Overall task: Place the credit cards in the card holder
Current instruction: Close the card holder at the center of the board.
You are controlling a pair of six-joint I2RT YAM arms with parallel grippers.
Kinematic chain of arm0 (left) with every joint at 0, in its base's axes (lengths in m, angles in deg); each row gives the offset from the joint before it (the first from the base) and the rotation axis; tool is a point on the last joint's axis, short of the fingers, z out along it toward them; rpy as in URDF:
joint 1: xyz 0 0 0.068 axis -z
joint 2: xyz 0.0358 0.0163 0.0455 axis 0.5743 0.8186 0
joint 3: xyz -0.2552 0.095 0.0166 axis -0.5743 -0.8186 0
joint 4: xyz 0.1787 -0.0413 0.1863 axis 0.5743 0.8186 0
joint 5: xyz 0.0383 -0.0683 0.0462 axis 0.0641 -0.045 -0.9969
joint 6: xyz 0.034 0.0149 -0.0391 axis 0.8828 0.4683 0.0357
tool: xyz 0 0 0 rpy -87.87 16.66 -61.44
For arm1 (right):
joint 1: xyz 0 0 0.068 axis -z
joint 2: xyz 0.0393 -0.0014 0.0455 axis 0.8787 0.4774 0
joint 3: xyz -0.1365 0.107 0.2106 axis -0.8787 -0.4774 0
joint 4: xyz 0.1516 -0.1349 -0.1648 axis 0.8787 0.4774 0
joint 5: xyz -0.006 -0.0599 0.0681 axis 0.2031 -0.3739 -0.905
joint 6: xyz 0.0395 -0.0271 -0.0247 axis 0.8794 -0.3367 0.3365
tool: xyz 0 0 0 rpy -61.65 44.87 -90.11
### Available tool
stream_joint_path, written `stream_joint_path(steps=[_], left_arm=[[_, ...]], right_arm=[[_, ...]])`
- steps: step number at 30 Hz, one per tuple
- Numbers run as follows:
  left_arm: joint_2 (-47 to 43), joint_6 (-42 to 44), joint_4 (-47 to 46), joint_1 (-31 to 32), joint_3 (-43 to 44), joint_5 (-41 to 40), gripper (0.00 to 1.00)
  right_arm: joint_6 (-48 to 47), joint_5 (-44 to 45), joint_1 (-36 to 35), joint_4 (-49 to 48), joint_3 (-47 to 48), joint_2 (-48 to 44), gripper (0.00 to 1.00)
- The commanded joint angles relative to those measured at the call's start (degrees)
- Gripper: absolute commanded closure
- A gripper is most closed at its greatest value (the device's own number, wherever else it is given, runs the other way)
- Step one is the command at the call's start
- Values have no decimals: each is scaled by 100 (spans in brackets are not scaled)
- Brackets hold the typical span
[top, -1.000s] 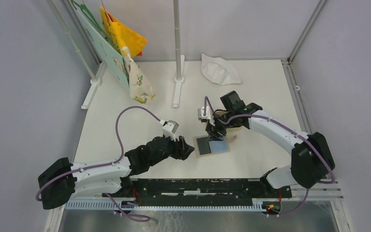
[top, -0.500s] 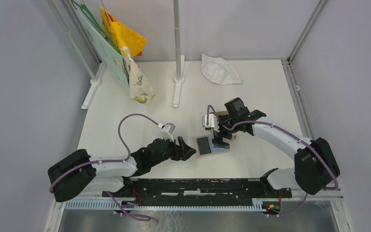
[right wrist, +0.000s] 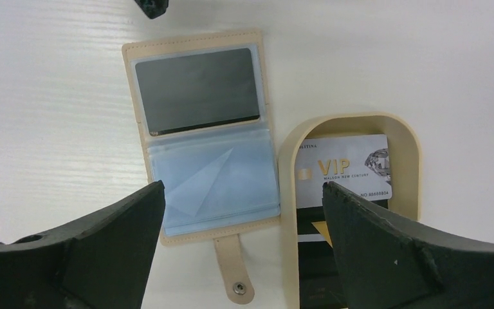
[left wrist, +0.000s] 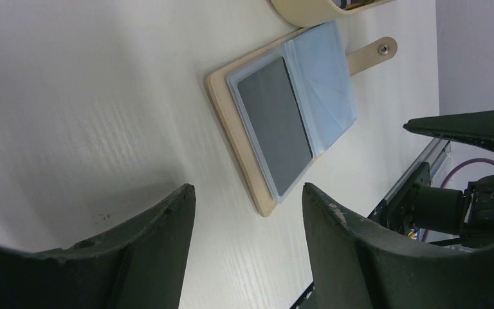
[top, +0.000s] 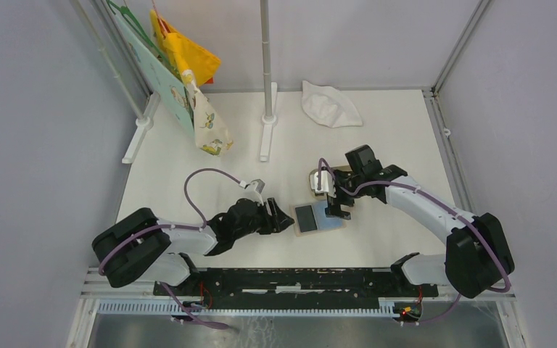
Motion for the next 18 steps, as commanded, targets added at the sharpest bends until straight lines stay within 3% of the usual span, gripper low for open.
stream_joint_path(steps=[1,3,4,6,9,12,18], left_arm=[[276,-237,-556,-174,181,407,33],[413,-276,-694,-233,181,571,33],[504,-297,-762,-256,181,638,33],[633,-333,-862,-284,185,759,32],[801,-354,-934,-305,204,793,32],[916,-354,-909,-312,229,762,31],[1026,-201,-259,-305,434,452,30]], right_arm=[[-623,231,9,145,-128,-79,6],[-882,300,6,217,-187,-106,14],[-940,351,6,208,-218,-119,22],[-999,452,9,239,-215,-101,49],[-1078,656,8,255,-231,-88,69],[-1251,1124,6,201,-403,-123,78],[-1329,2006,-5,51,-622,153,84]])
